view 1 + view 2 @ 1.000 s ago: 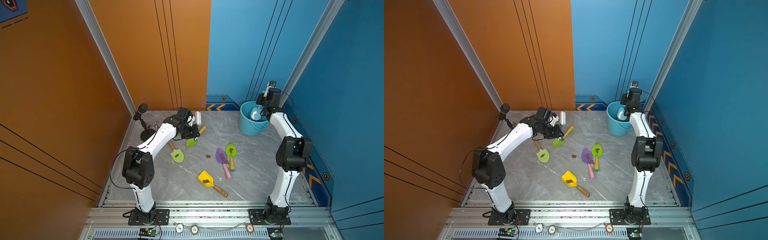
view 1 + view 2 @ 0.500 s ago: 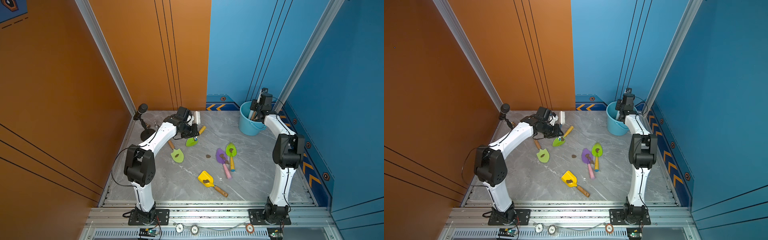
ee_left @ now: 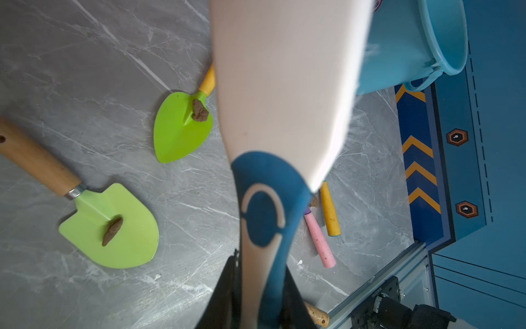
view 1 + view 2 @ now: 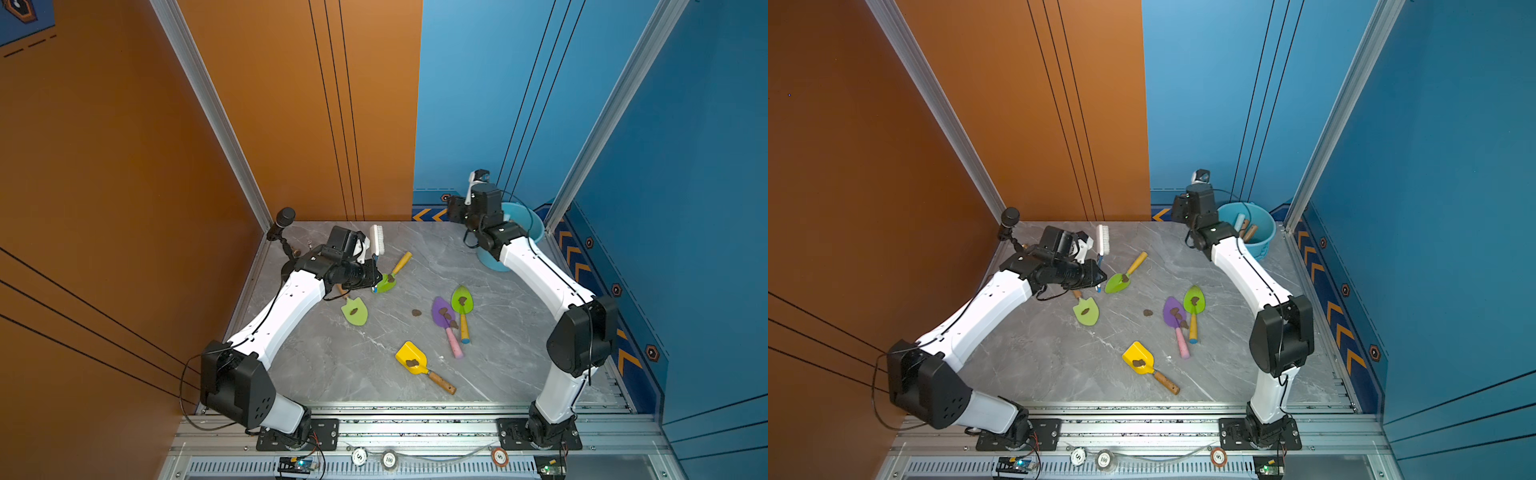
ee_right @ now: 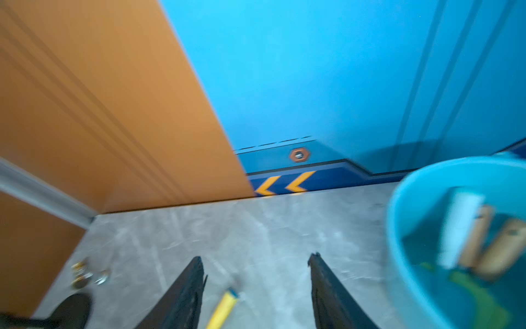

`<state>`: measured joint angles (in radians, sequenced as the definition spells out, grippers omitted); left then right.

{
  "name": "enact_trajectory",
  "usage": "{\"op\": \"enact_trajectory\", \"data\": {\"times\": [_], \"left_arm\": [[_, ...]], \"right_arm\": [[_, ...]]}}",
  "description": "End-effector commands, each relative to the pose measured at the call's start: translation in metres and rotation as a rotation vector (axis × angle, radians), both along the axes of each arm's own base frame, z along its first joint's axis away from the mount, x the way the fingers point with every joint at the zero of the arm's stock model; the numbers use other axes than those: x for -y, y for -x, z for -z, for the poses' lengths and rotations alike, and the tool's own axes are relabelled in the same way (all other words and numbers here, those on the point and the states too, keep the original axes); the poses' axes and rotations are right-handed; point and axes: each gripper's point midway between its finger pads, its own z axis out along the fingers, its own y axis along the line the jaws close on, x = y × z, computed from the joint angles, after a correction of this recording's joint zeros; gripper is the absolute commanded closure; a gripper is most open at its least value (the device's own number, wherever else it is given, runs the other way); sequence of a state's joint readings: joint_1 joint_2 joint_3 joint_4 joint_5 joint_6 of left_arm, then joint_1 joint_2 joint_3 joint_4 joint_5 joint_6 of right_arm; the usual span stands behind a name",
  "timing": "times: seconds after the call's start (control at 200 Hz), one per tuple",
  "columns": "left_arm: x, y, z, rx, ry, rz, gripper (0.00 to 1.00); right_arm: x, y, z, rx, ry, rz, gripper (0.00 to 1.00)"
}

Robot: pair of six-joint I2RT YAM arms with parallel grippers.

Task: Brush the soil off the hand trowel and place it into the bucket
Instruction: Place the hand trowel in the bucket, then pick up the hand trowel from the center of the board.

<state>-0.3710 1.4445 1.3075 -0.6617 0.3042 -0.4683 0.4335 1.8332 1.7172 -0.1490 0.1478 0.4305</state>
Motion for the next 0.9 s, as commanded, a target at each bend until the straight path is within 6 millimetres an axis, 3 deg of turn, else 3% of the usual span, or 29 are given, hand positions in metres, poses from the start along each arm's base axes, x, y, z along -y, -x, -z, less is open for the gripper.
{"op": "enact_trajectory", "data": {"times": [0.0,0.15,0.185,0.2,0.395,0.676,0.896], "left_arm": [[-0.014,0.011,-0.003,0.036,-0.029,-0.016,1.00],[-0.030,0.027,-0.006,0.060,-0.043,-0.075,1.00],[-0.033,0.030,-0.008,0.066,-0.042,-0.086,1.00],[-0.033,0.032,-0.008,0.068,-0.041,-0.087,1.00],[-0.052,0.050,-0.011,0.089,-0.078,-0.134,1.00],[-0.065,0.059,-0.003,0.079,-0.093,-0.189,1.00],[-0.064,0.056,-0.002,0.071,-0.096,-0.193,1.00]], "right_arm": [[-0.025,-0.005,0.071,-0.156,-0.071,0.065,0.41],[-0.069,-0.014,0.105,-0.243,-0.209,0.034,0.42],[-0.075,-0.015,0.132,-0.294,-0.209,0.036,0.42],[-0.080,-0.019,0.125,-0.282,-0.227,0.031,0.42],[-0.117,-0.031,0.174,-0.358,-0.327,-0.026,0.42],[-0.117,-0.040,0.232,-0.419,-0.336,0.052,0.42],[-0.114,-0.038,0.253,-0.444,-0.304,0.100,0.41]]}}
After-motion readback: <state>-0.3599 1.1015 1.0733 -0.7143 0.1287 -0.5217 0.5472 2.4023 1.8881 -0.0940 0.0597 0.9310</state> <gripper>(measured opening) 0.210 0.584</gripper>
